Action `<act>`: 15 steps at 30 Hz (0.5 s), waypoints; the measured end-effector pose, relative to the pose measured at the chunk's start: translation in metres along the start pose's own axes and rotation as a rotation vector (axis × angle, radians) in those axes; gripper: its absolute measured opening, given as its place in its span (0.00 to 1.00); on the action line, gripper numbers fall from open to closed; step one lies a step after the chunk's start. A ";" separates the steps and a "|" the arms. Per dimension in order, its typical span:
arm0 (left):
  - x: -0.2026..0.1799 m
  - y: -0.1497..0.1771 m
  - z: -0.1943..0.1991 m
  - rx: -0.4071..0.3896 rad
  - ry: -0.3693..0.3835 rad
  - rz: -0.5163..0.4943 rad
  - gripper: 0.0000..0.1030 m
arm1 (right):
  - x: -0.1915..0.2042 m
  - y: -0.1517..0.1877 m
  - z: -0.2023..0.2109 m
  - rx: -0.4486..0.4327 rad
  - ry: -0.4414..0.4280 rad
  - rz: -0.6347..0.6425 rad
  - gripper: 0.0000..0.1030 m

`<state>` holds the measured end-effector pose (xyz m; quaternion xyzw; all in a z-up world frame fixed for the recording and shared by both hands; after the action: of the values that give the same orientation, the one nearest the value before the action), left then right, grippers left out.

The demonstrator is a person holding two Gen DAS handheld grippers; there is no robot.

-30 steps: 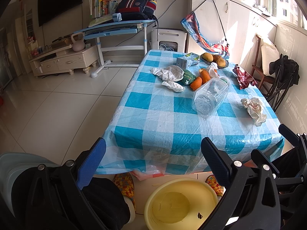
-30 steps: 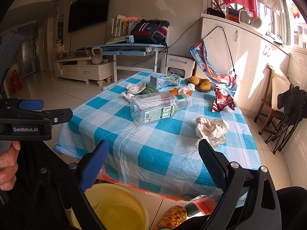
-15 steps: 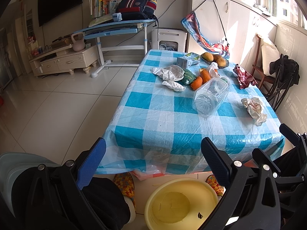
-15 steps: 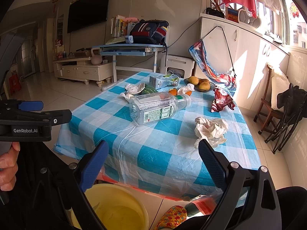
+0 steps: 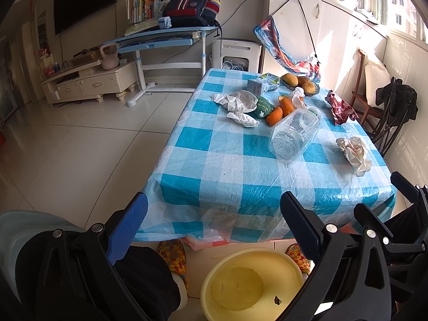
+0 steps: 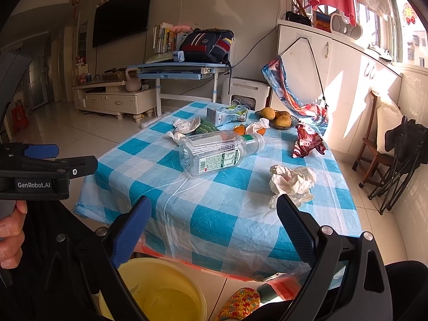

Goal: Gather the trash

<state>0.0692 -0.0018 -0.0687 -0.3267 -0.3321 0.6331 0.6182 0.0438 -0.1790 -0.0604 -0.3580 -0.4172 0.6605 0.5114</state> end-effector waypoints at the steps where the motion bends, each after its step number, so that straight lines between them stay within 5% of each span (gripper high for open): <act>1: -0.001 0.001 -0.001 0.000 -0.002 -0.001 0.93 | -0.002 -0.002 0.001 -0.003 0.002 -0.005 0.88; 15: -0.020 0.006 -0.013 0.044 0.015 -0.041 0.93 | -0.038 -0.016 0.003 -0.011 0.072 -0.097 0.91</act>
<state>0.0775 -0.0213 -0.0809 -0.3109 -0.3198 0.6252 0.6405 0.0554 -0.2146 -0.0425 -0.3637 -0.4190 0.6195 0.5554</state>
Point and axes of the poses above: each gripper's, at about its wrist camera, not at the fingertips, and z roughly against the way its jaws point, x to its left, y to its underside, the point moved 9 cm from there along -z, roughly the way its jaws point, and after that the axes turned 9 degrees about -x, right-handed, at the moved point
